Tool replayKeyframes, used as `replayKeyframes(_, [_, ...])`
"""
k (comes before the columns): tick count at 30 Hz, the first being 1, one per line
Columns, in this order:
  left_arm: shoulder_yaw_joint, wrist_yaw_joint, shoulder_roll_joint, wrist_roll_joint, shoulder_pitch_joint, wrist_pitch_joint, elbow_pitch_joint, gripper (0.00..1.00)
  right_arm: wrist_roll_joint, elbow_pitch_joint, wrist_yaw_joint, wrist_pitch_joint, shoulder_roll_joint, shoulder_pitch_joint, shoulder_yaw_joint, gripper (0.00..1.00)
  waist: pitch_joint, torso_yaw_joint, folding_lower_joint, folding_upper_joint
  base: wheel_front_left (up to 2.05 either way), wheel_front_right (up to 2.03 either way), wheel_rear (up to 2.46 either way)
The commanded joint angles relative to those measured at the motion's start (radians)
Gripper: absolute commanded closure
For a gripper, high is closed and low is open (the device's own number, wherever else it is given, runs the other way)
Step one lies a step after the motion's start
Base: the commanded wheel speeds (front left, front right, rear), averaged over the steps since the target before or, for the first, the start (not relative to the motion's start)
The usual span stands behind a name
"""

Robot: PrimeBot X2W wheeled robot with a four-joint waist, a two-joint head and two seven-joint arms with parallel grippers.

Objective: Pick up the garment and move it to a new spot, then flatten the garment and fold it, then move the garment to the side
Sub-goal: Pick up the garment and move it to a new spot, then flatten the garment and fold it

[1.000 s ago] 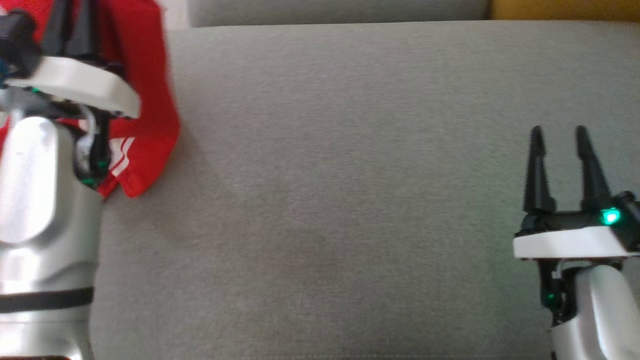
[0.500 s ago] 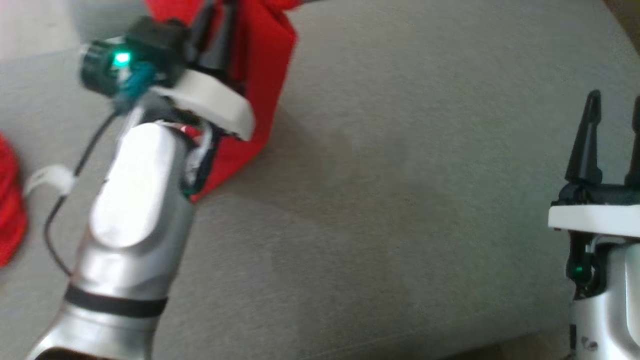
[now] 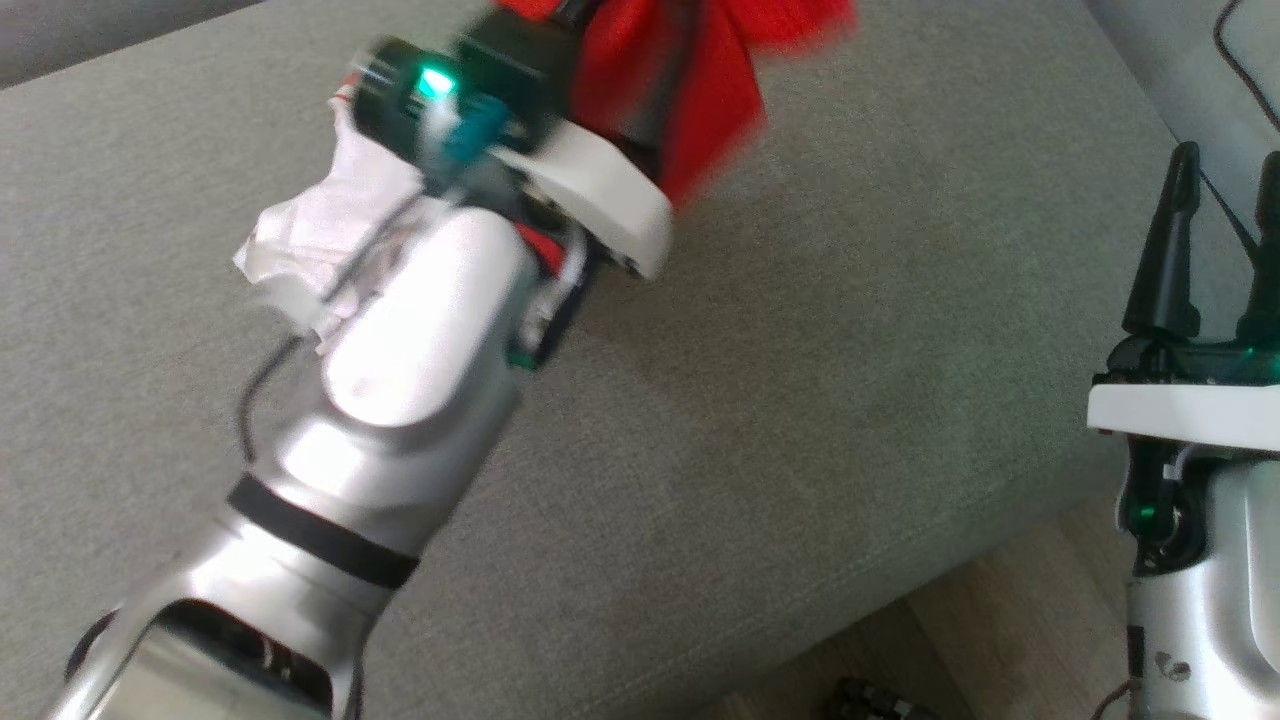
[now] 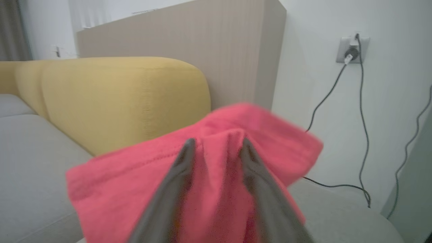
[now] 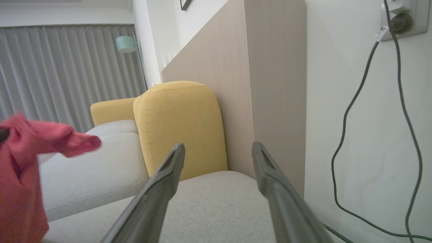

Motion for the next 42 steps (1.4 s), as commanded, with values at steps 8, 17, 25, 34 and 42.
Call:
replayKeyframes(8, [-0.089, 0.077, 0.011, -0.129, -0.074, -0.037, 0.060, 0.00, -0.001, -0.038, 0.008, -0.009, -0.005, -0.014, 0.018, 0.00, -0.008, 0.054, 0.0000, 0.0000, 0.00, 0.00, 0.00])
replayKeyframes(17, [0.104, 0.085, 0.093, -0.116, 0.042, -0.042, -0.005, 0.00, -0.065, -0.031, 0.008, -0.009, -0.005, 0.010, 0.023, 0.00, -0.078, 0.229, 0.0000, 0.0000, 0.00, 0.00, 0.00])
replayKeyframes(25, [0.279, 0.008, 0.167, -0.100, 0.376, -0.042, -0.197, 0.00, -0.122, 0.003, 0.008, -0.009, -0.005, 0.065, 0.064, 0.00, -0.148, 0.358, 0.0000, 0.0000, 0.00, 0.00, 0.00])
replayKeyframes(34, [0.461, -0.035, 0.069, -0.009, 0.686, -0.042, -0.357, 0.00, -0.141, 0.016, 0.008, -0.009, -0.005, 0.130, 0.107, 0.00, -0.169, 0.433, 0.0000, 0.0000, 0.00, 0.00, 0.00])
replayKeyframes(42, [0.501, -0.089, 0.025, 0.053, 0.702, -0.042, -0.362, 0.00, -0.139, 0.024, 0.008, -0.009, -0.005, 0.142, 0.174, 0.00, -0.164, 0.444, 0.0000, 0.0000, 0.00, 0.00, 0.00])
